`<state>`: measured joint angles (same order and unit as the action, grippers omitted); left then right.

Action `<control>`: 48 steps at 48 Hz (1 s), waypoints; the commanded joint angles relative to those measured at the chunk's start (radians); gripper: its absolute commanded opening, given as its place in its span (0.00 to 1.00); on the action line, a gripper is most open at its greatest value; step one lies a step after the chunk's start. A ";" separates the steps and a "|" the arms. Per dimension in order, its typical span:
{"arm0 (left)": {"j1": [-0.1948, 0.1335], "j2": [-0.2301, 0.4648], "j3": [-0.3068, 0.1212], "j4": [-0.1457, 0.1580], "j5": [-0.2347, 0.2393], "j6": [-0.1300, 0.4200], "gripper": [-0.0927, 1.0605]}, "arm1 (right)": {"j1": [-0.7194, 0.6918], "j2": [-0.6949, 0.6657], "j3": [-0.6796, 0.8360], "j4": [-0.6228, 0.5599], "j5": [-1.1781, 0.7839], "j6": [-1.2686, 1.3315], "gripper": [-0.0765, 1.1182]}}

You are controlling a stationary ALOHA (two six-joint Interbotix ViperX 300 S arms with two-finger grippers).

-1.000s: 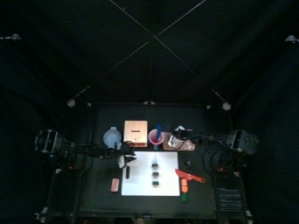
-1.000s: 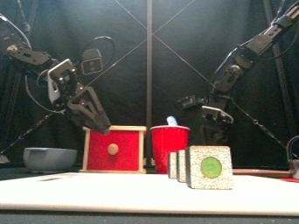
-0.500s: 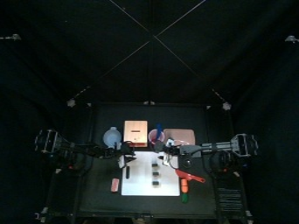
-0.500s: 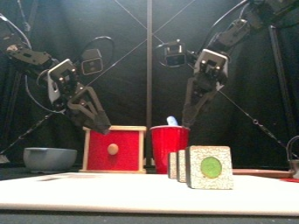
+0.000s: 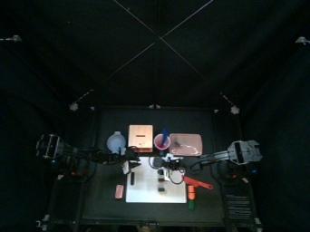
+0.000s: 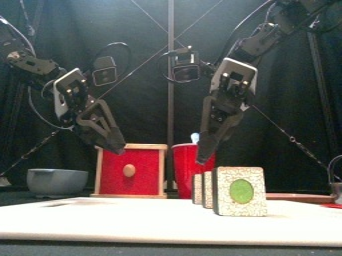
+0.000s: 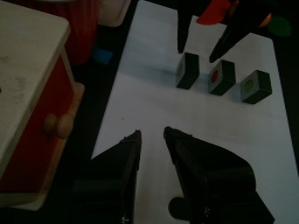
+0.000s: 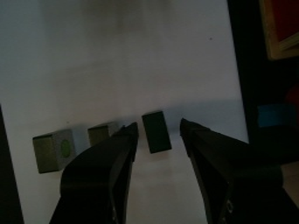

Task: Place sushi on board then cut the sushi with the knife then place the pieces on the plate
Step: Place the 4 sushi pieces on the plate

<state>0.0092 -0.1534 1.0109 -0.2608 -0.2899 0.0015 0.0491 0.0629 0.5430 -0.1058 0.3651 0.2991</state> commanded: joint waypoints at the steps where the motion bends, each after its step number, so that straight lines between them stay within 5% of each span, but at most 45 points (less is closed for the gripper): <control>1: 0.003 -0.011 -0.009 0.000 -0.003 0.002 0.69 | -0.005 -0.012 -0.018 0.006 -0.005 -0.002 0.74; 16: 0.003 -0.008 -0.008 0.000 -0.002 0.000 0.69 | -0.008 0.043 -0.020 0.000 -0.006 -0.002 0.73; 30: 0.003 -0.008 -0.008 0.000 -0.002 0.000 0.69 | -0.008 0.066 -0.015 -0.002 -0.005 0.002 0.60; 48: 0.003 -0.008 -0.008 0.000 -0.002 0.002 0.69 | -0.155 -0.179 0.126 0.075 0.035 0.003 0.56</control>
<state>0.0092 -0.1534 1.0124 -0.2608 -0.2869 0.0031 -0.0552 -0.0107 0.6397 -0.0383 0.3850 0.3007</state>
